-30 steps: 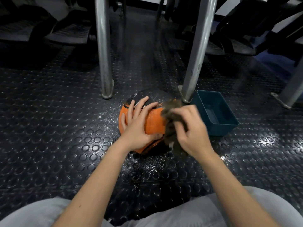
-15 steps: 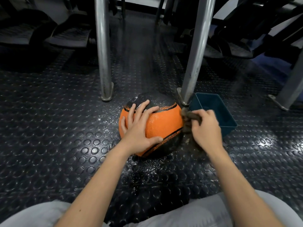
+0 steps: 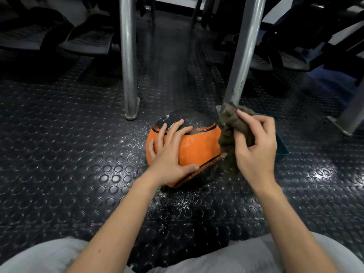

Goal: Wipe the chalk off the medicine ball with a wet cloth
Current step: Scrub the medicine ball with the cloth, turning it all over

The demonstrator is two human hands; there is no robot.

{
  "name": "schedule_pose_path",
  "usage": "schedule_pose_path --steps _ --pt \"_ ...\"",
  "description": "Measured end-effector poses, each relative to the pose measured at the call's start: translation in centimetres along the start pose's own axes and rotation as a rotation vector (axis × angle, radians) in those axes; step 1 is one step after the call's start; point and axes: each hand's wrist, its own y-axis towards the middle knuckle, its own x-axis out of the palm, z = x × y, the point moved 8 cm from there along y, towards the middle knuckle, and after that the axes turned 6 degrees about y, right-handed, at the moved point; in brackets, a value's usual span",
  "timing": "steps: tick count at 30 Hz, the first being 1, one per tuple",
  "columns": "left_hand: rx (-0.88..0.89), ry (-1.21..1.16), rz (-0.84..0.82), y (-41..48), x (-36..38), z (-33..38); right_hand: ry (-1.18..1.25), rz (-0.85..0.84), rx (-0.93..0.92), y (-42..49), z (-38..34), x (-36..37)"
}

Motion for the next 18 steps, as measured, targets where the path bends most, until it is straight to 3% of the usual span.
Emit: schedule_pose_path --steps 2,5,9,11,14,16,18 --pt "0.003 0.009 0.010 0.1 0.0 0.1 0.033 -0.096 -0.050 -0.9 -0.4 1.6" --pt "0.006 -0.007 0.027 0.2 -0.2 0.1 -0.011 -0.433 0.119 -2.6 1.5 5.0" --pt "0.007 -0.022 0.034 0.1 -0.4 -0.1 -0.317 -0.497 0.377 -1.9 5.5 3.0" --pt "0.006 -0.029 0.037 0.2 -0.5 -0.2 -0.396 -0.443 0.452 -1.5 6.3 1.5" --pt "0.005 -0.022 0.044 0.3 -0.5 -0.2 -0.177 -0.185 0.213 -0.3 2.1 1.3" --pt "0.006 -0.031 0.050 0.2 -0.4 0.0 -0.043 -0.264 -0.025 -0.8 -0.4 3.0" --pt "0.007 -0.042 0.067 0.1 -0.4 0.0 0.006 -0.458 -0.045 -2.3 -0.4 5.2"
